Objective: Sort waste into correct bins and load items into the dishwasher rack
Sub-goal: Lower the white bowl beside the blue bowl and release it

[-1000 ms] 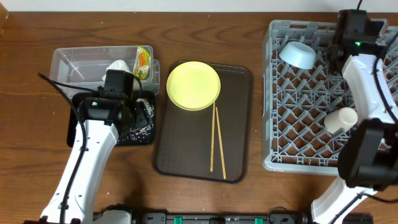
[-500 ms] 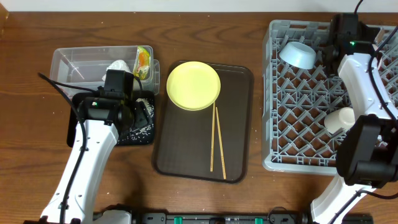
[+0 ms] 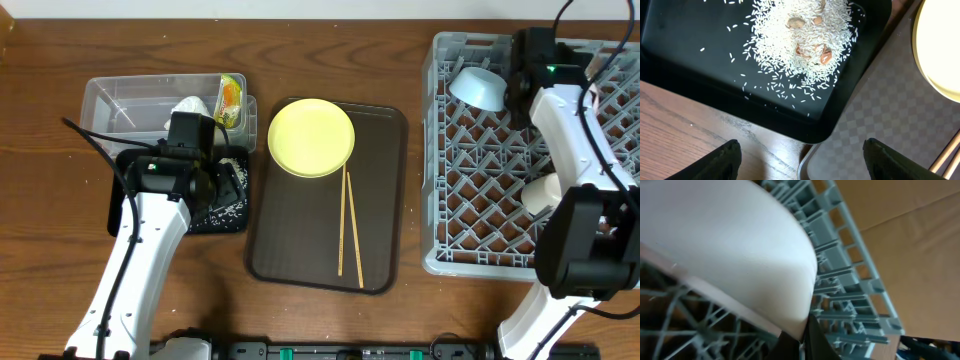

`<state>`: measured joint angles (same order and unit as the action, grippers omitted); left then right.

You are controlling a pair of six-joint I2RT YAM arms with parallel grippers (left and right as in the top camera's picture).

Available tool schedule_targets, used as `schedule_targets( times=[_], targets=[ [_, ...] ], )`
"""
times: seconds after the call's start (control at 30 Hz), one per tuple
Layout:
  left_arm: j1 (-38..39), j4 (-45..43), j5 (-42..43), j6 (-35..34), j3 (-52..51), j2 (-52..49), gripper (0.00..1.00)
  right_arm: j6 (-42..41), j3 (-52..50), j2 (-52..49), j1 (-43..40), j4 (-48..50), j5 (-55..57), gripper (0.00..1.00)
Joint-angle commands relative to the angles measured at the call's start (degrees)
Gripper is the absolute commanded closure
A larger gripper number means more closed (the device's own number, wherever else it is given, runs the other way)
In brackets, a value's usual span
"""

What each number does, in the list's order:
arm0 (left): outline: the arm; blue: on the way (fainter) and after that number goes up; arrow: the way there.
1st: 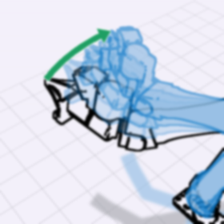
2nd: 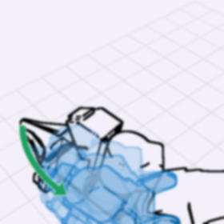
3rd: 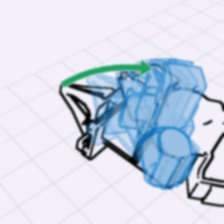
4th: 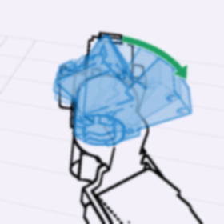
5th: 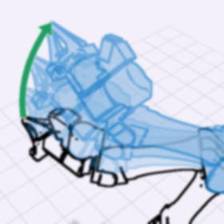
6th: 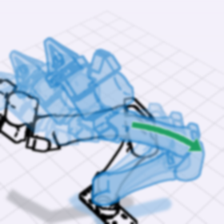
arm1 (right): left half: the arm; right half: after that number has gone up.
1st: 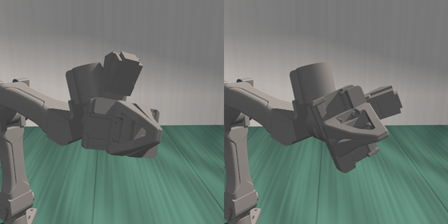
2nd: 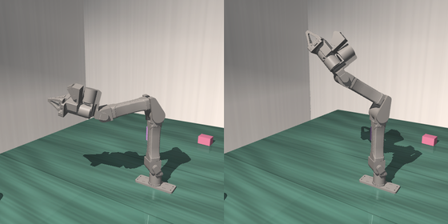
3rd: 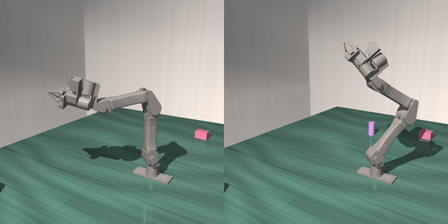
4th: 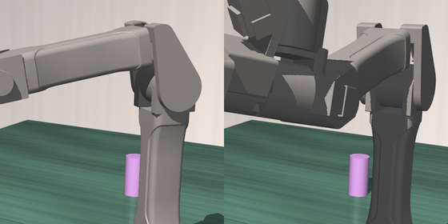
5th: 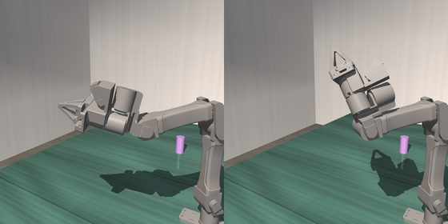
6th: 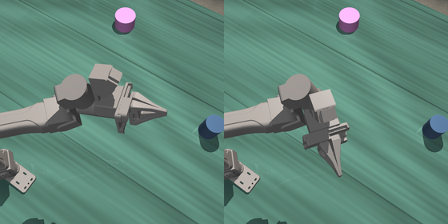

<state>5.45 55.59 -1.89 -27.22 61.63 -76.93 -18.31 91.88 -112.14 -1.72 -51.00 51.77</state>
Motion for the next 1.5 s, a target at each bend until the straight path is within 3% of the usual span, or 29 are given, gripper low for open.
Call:
schedule_targets(
  times=[0.0,0.2,0.33,0.5,1.03,1.23,1.27,1.37,1.47],
  targets=[
    [-0.2,0.3,-0.3,-0.5,0.5,0.1,0.19,-1.4,0.2,-1.4,1.7,-0.8,-6.9,0.99],
    [-0.2,0.3,-0.3,-0.5,0.5,0.1,0.19,-1.4,0.2,-1.4,4.0,-3.0,-13.0,0.99],
    [-0.2,0.3,-0.3,-0.5,0.5,0.1,0.19,-1.4,0.2,-1.3,5.1,-4.1,-17.0,0.89],
    [-0.2,0.5,-0.3,-0.5,0.5,0.1,0.19,-1.4,0.2,0.2,5.5,-4.3,-20.6,0.85],
    [-0.2,0.5,-0.3,-0.5,0.5,0.1,0.19,-1.4,0.2,6.6,4.6,-4.9,-21.2,0.79],
    [-0.2,0.5,-0.3,-0.5,0.5,0.1,0.19,-1.4,0.2,10.6,3.8,-4.1,-22.1,0.68],
    [-0.2,0.5,-0.3,-0.5,0.5,0.1,0.19,-1.3,0.2,11.2,3.8,-3.5,-23.3,0.68],
    [-0.2,0.5,-0.3,-0.5,0.5,0.1,0.19,5.2,0.2,11.8,3.8,-0.7,-34.0,0.91],
    [-0.2,0.5,-0.3,-0.5,0.5,0.1,0.19,10.1,0.2,11.2,3.8,0.8,-41.9,0.97]
  ],
)
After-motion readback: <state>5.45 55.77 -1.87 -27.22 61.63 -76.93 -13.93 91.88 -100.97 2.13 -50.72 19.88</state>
